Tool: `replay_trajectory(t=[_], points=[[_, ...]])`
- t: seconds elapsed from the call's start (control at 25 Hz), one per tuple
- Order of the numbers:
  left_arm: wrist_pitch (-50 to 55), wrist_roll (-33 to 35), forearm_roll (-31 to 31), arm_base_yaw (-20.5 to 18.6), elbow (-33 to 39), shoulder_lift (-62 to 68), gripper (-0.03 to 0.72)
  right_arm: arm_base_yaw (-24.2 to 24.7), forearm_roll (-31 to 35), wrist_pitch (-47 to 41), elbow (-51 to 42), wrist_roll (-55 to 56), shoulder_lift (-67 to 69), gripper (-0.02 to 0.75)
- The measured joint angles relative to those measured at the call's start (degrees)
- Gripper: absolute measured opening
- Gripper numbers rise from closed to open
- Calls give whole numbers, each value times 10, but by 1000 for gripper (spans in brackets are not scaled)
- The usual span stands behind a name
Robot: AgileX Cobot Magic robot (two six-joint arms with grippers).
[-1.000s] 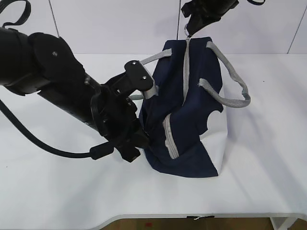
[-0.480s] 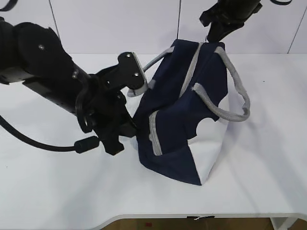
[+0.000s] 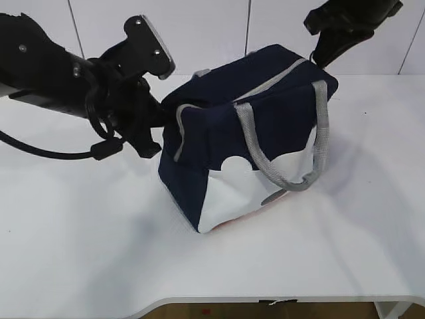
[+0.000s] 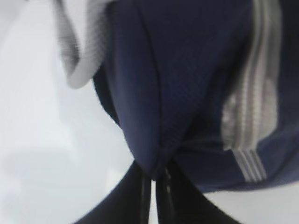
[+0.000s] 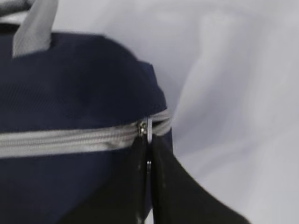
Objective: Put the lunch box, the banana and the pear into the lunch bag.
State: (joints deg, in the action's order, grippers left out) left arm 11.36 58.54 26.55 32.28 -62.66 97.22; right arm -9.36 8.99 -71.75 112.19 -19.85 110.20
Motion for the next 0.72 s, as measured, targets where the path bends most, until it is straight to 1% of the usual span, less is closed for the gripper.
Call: replay_trajectory(t=[0.28,0.4,0.56,0.72], points=[[-132,1,0,0,1,15,-8,0,34,3,-141,11,-82,6],[-186,1,-1,0,1,31,-8,0,51,4,-180,18,-121,6],[-254,2,-5,0,1,60,-8,0,77,4,-202,27,-164,6],[-286,7,-6,-1,1,70,-8,0,86,4,-202,70,-184,6]])
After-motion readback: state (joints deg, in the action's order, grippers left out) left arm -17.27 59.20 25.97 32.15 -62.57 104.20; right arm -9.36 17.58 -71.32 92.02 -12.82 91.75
